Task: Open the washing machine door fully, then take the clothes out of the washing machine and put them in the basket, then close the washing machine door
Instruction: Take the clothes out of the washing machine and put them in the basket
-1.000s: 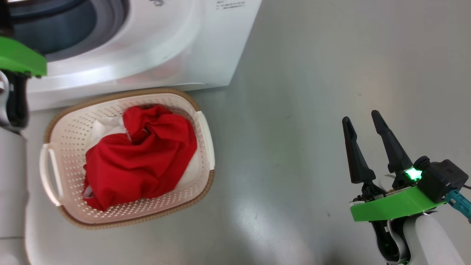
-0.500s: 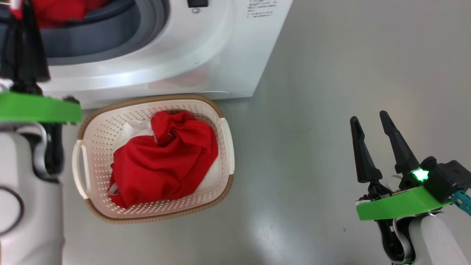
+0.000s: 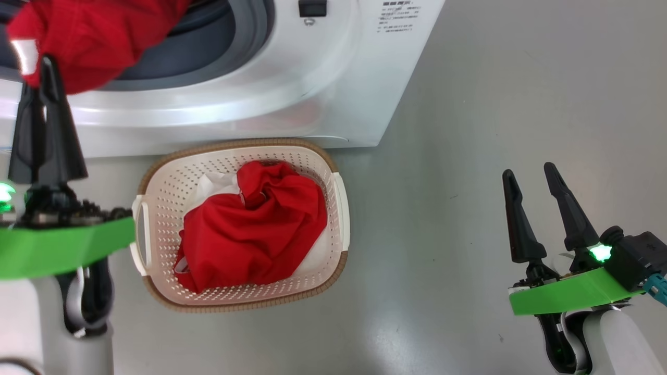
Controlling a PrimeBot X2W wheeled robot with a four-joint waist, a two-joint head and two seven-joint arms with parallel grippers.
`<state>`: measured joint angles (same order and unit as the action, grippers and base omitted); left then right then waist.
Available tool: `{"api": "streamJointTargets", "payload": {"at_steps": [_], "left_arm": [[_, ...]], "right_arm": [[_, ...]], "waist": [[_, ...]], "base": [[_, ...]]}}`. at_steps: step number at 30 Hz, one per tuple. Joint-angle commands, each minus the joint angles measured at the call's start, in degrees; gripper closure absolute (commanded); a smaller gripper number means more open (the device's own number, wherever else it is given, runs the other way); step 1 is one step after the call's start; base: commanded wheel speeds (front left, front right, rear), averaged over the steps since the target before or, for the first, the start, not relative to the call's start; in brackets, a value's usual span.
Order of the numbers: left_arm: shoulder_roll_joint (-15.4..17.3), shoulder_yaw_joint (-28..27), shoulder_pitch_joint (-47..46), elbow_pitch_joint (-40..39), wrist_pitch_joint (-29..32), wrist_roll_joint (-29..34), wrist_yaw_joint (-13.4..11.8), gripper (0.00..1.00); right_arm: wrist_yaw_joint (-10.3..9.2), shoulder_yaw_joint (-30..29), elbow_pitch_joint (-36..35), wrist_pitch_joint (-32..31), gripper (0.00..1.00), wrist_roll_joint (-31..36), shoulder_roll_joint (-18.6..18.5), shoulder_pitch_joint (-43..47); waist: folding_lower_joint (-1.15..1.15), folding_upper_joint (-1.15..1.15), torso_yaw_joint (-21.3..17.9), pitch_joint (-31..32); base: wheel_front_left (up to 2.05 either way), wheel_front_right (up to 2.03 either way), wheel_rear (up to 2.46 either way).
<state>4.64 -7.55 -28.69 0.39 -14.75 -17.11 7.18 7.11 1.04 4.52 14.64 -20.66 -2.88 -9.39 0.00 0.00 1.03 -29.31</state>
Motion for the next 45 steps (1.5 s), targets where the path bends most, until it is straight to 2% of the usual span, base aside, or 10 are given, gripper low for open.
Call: {"api": "streamJointTargets", "payload": {"at_steps": [1, 9, 17, 29, 35, 37, 38, 39, 40, 45], "left_arm": [[1.32, -2.05, 1.54, -2.55, -0.25, 0.49, 0.3, 1.0], [-0.98, -2.72, 6.99, -6.79, -0.25, 0.11, 0.3, 1.0], [-1.09, 0.28, 6.3, 6.1, -0.25, 1.11, 0.3, 1.0], [1.28, 4.1, -3.5, 25.87, -0.25, 1.77, 0.31, 1.0], [2.15, 4.02, -6.1, 29.47, -0.25, 1.79, 0.31, 0.78], [2.07, 3.9, -6.24, 29.59, -0.25, 1.85, 0.31, 0.55], [2.06, 3.86, -6.21, 29.56, -0.25, 1.85, 0.31, 0.4], [2.03, 3.83, -6.08, 29.44, -0.25, 1.84, 0.31, 0.14], [1.97, 3.83, -5.88, 29.24, -0.25, 1.86, 0.31, 0.03], [1.72, 4.11, -4.86, 27.8, -0.25, 1.86, 0.31, 0.0]], "right_arm": [[0.37, 1.35, -1.19, 0.36, 0.0, 0.36, 0.01, 1.27], [0.37, 1.57, -1.23, 0.36, 0.0, 0.35, -0.08, 1.34], [0.37, 2.4, -1.15, 0.36, 0.0, 0.28, -0.06, 0.48], [0.37, 2.66, -1.52, 0.36, 0.0, 0.52, -0.03, -1.14], [0.37, 2.7, -1.43, 0.36, 0.0, 0.27, -0.02, -1.68], [0.37, 2.46, -1.46, 0.36, 0.0, 0.17, -0.01, -1.69], [0.37, 2.37, -1.48, 0.36, 0.0, 0.12, -0.01, -1.68], [0.37, 2.26, -1.48, 0.36, 0.0, 0.09, -0.01, -1.66], [0.37, 2.14, -1.48, 0.36, 0.0, 0.07, -0.01, -1.65], [0.37, 1.89, -1.41, 0.36, 0.0, 0.24, 0.0, -1.85]], "waist": [[0.0, 0.0, 0.11, 0.05], [0.0, 0.0, 0.12, -0.33], [0.0, 0.0, -0.73, -1.5], [0.0, 0.0, -1.35, -4.64], [0.0, 0.0, -1.94, -5.28], [0.0, 0.0, -1.94, -5.35], [0.0, 0.0, -1.91, -5.35], [0.0, 0.0, -1.85, -5.33], [0.0, 0.0, -1.76, -5.27], [0.0, 0.0, -1.1, -4.92]], "base": [[0.0, 0.0, 0.0], [0.0, 0.0, 0.0], [0.0, 0.0, 0.0], [0.0, 0.0, 0.0], [0.0, 0.0, 0.0], [0.0, 0.0, 0.0], [0.0, 0.0, 0.0], [0.0, 0.0, 0.0], [0.0, 0.0, 0.0], [0.0, 0.0, 0.0]]}}
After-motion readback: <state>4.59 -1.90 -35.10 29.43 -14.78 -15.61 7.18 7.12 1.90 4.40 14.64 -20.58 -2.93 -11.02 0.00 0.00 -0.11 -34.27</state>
